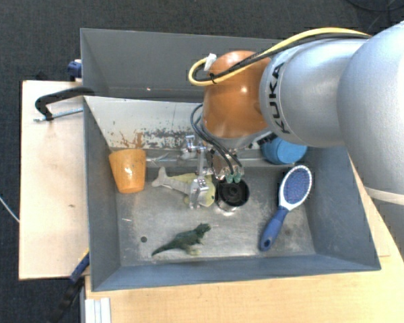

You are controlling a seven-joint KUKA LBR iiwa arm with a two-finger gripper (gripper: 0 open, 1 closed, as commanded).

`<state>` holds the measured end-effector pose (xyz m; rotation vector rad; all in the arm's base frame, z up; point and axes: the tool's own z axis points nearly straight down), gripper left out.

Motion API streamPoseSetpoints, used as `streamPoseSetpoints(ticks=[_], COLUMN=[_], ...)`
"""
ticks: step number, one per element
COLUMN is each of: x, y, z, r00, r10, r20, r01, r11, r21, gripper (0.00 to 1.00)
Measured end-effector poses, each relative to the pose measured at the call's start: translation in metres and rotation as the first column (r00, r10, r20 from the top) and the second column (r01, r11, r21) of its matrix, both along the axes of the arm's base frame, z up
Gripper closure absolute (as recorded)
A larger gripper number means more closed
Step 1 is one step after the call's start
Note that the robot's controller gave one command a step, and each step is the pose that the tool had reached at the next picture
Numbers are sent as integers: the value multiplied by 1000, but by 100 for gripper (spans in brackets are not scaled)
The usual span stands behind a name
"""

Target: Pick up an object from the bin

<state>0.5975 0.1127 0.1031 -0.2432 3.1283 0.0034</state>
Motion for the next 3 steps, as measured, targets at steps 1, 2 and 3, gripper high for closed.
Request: streamPoseSetpoints(ticks=[1, 2, 3], x=[0, 4, -7], y=[0, 7, -1], z=[0, -24, 130], r00=[1000, 991, 997], r10=[0, -136, -70], r20=[0, 2, 11], r01=[0, 136, 70], r11=[1000, 991, 998], r21=[0, 1, 2], gripper=[100, 100, 100])
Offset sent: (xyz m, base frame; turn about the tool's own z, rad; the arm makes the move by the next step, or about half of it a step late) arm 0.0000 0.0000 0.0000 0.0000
